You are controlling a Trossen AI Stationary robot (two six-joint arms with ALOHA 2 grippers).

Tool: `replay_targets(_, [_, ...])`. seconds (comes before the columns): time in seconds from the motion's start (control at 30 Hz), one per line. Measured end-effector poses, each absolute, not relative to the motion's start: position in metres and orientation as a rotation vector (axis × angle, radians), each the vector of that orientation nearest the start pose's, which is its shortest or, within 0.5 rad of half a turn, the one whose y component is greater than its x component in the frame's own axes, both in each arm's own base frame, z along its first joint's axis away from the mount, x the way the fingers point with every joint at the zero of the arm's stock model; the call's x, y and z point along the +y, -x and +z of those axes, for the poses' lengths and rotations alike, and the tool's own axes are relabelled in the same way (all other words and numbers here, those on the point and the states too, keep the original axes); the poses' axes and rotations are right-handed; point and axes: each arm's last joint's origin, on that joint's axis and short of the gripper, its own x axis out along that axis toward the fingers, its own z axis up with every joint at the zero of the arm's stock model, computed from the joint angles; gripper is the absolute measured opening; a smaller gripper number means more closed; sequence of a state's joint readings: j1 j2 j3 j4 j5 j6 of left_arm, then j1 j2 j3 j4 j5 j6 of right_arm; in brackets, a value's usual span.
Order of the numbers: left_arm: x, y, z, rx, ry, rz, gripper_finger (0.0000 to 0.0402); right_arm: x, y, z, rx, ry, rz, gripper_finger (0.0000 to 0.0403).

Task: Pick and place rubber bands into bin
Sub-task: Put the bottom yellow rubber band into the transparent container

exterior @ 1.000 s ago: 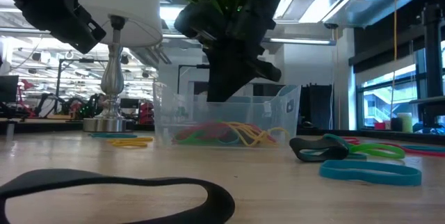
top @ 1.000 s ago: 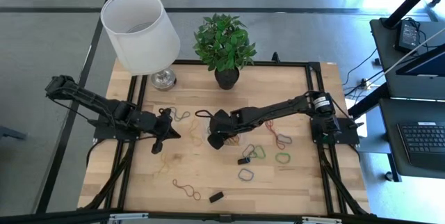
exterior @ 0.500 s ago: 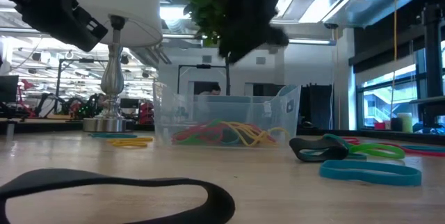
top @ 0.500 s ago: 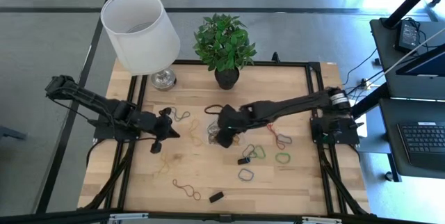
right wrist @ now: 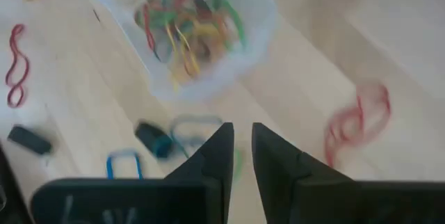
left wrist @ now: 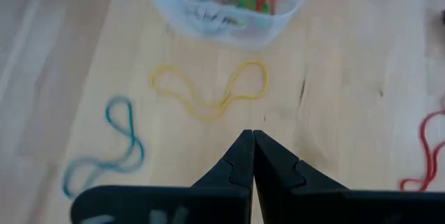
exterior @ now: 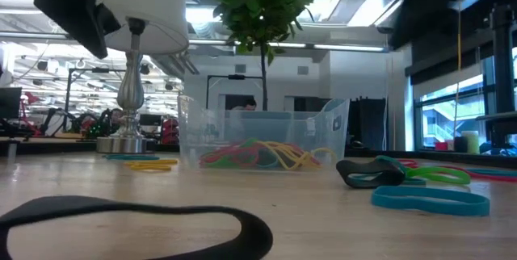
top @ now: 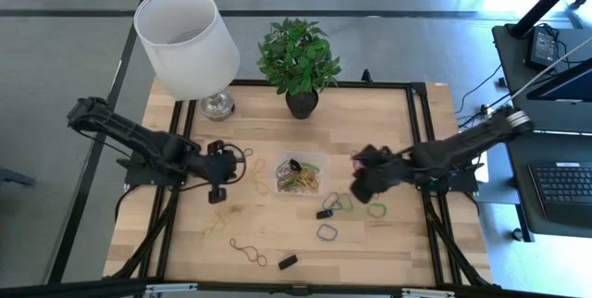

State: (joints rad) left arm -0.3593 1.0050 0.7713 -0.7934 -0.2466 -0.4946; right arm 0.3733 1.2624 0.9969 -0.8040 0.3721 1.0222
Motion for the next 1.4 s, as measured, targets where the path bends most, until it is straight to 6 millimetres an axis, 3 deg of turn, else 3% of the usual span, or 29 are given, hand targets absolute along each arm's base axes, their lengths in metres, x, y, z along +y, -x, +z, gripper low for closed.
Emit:
replay_targets(0.2, [-0.063, -0.186, 0.231, 1.083, 0.291, 0.255, 0.0003, 0.071, -0.168, 0.243, 0.839, -0.634, -0.436, 0.0055])
replay_targets(0.47, [-0.067, -0.19, 0.208, 1.211, 0.523, 0.51, 0.0034, 0.056, -0.134, 0.217, 0.807, -0.643, -0.399, 0.0055])
replay_targets(0.63, [-0.079, -0.193, 0.192, 1.27, 0.668, 0.654, 0.0085, 0.052, -0.125, 0.208, 0.801, -0.649, -0.393, 0.0055])
replay_targets(0.87, [-0.097, -0.195, 0.169, 1.342, 0.687, 0.785, 0.013, 0.05, -0.122, 0.208, 0.795, -0.62, -0.368, 0.0055])
replay_targets(1.23, [-0.121, -0.192, 0.137, 1.497, 0.747, 0.925, 0.013, 0.05, -0.122, 0.208, 0.799, -0.586, -0.352, 0.0055])
replay_targets(1.4, [-0.126, -0.196, 0.129, 1.553, 0.769, 0.891, 0.0114, 0.05, -0.122, 0.208, 0.799, -0.581, -0.35, 0.0055])
